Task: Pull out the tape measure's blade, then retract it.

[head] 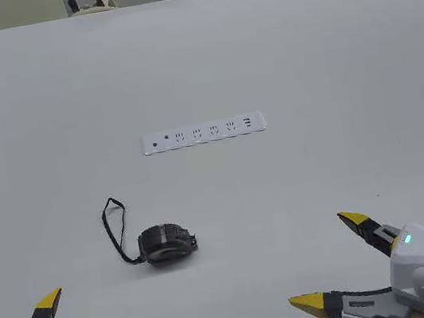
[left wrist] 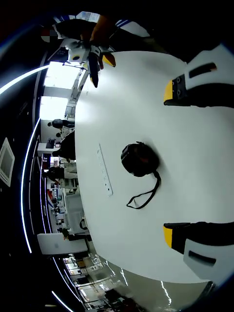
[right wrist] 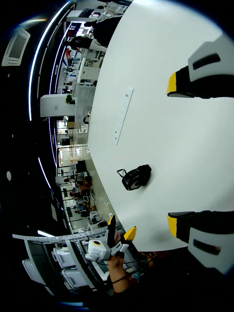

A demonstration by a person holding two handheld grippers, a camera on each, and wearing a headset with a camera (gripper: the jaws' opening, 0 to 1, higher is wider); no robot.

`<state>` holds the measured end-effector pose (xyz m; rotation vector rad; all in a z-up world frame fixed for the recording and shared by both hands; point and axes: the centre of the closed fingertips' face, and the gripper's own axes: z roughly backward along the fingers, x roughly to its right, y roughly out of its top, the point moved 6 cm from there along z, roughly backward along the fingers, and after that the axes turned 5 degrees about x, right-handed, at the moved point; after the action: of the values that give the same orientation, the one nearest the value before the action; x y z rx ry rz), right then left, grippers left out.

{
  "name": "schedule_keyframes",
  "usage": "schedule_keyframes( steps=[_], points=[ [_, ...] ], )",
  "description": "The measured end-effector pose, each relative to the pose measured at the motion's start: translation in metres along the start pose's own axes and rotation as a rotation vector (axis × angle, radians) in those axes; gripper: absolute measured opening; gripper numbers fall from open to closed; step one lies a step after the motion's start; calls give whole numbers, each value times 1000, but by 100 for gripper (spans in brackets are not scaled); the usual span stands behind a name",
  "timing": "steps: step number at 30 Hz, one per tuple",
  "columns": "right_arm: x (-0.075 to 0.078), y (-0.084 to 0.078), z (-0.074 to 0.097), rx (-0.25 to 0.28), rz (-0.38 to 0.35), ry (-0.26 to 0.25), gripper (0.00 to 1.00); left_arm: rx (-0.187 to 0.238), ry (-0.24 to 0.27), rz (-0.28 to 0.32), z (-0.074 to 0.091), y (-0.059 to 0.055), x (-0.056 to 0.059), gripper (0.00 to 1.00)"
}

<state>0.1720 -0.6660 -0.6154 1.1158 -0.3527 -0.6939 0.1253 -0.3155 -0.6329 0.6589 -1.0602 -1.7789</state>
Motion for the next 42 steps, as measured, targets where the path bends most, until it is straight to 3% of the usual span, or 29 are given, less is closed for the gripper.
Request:
schedule_keyframes(
  steps=[11, 29, 34, 42],
  points=[
    [3, 1, 0, 1, -6, -13, 100, 9, 9, 8, 2, 1, -6, 99],
    [2, 0, -4, -8, 4, -1, 99, 13, 3, 6, -2, 6, -4, 99],
    [2, -2, -7, -28, 10, 22, 97, 23, -1, -1, -6, 5, -6, 99],
    [4, 0, -17, -40, 58, 84, 93, 9, -55, -51, -22, 4, -8, 97]
  ],
)
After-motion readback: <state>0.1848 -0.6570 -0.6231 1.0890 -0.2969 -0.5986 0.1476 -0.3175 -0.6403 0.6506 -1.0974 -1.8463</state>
